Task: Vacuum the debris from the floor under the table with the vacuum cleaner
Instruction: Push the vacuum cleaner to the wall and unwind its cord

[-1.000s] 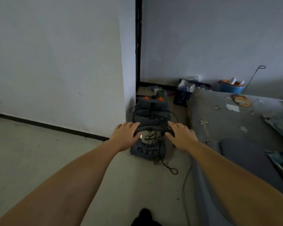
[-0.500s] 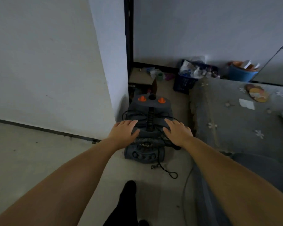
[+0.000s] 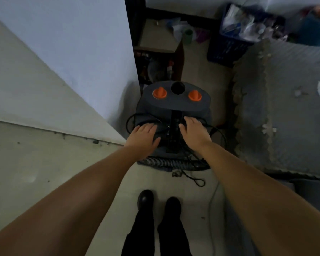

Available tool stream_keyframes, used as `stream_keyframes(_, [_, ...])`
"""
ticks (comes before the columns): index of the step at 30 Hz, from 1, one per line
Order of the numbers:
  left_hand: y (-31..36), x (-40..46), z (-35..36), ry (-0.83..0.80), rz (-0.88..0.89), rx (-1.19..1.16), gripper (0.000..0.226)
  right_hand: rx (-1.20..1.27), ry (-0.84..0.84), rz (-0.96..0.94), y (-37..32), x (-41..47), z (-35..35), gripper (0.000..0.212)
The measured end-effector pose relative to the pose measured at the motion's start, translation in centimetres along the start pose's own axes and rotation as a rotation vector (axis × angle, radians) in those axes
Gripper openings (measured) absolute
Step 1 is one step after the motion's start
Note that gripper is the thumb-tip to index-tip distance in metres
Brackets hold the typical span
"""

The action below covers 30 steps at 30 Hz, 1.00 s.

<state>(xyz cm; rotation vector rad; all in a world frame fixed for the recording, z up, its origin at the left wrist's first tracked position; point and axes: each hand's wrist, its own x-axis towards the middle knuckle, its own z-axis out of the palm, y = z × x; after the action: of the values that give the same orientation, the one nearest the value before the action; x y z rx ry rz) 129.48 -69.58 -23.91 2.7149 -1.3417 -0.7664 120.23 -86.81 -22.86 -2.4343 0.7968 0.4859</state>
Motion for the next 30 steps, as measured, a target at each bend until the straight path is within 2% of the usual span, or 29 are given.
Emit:
stream_keyframes(4, [-1.6,3.2,5.6,-0.072,-0.058,0.048,0.06,0.041,0.1,0.06,0.8,3.9,3.7,0.046])
stream_keyframes(7, [-2.1,3.3,8.1,0.005,-0.048,0.14,0.063,0.077,0.187,0.092,0.7,5.3,5.3,0.046])
stream_keyframes(10, [-2.0,3.3,8.8,0.076,-0.042,0.098,0.077,0.191,0.239,0.126,0.6,5.5,6.3,0.045])
stream_keyframes(13, [-1.9,2.8,9.1,0.105,-0.05,0.076,0.068,0.204,0.271,0.114,0.3,5.0,6.6,0.045])
stream_keyframes(16, [-1.3,1.3,9.6,0.091,-0.075,0.051,0.06,0.196,0.268,0.103,0.4,3.9,7.0,0.046])
stream_keyframes(24, [2.2,-7.1,14.3,0.103,-0.194,-0.029,0.066,0.189,0.223,0.038,0.9,-3.2,11.1,0.048])
stream_keyframes(30, [6.6,-15.1,18.8,0.023,-0.258,-0.074,0.076,0.163,0.176,-0.012,3.3,-11.4,14.7,0.047])
